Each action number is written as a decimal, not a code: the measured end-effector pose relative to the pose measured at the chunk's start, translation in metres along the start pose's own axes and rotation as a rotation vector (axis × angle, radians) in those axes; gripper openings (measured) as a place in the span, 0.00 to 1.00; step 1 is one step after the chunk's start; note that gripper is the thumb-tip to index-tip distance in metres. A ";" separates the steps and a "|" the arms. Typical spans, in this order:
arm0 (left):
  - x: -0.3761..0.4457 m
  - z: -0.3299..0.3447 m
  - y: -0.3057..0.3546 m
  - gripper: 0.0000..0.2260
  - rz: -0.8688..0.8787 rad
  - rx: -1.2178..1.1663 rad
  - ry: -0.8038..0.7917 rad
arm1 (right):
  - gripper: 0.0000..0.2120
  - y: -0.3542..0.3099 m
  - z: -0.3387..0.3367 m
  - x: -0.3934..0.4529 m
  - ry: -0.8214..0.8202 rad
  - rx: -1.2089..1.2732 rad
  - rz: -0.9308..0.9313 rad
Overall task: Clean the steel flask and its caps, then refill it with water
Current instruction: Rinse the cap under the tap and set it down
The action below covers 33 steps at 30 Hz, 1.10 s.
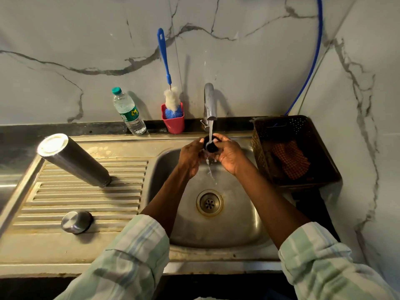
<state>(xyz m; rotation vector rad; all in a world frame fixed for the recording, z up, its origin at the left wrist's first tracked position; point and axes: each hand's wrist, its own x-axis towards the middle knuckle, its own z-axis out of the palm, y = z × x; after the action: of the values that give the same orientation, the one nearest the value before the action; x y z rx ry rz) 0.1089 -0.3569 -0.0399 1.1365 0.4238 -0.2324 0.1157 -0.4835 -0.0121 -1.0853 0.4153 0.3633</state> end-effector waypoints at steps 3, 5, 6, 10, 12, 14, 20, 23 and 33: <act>-0.001 0.002 -0.001 0.11 0.038 0.018 0.083 | 0.17 0.008 -0.002 0.001 0.048 -0.187 -0.116; -0.005 0.008 0.000 0.14 0.006 -0.016 0.003 | 0.16 0.013 -0.002 0.006 0.165 -0.283 -0.233; -0.009 0.011 0.000 0.15 -0.012 -0.016 -0.060 | 0.16 0.014 0.000 0.008 0.235 -0.357 -0.285; -0.013 0.010 -0.002 0.14 0.045 0.070 -0.145 | 0.13 0.018 -0.001 0.017 0.338 -0.602 -0.417; -0.013 0.007 0.002 0.15 0.028 0.018 -0.122 | 0.16 0.017 -0.004 0.014 0.299 -0.655 -0.435; -0.013 0.005 0.008 0.17 -0.009 0.027 -0.139 | 0.16 0.016 -0.006 0.011 0.201 -0.694 -0.448; -0.018 0.020 -0.002 0.20 0.031 0.214 -0.097 | 0.14 0.019 0.009 0.006 0.138 -0.933 -0.604; -0.018 0.023 -0.012 0.13 0.146 0.257 -0.026 | 0.18 0.012 0.017 0.013 0.260 -0.954 -0.537; -0.013 0.018 0.012 0.10 0.107 0.231 0.155 | 0.19 0.022 0.027 0.010 0.104 -0.881 -0.534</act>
<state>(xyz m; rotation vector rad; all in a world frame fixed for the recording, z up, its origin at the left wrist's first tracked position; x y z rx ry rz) 0.1055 -0.3688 -0.0182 1.4056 0.4797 -0.1012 0.1177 -0.4492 -0.0235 -2.0199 0.0199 -0.0104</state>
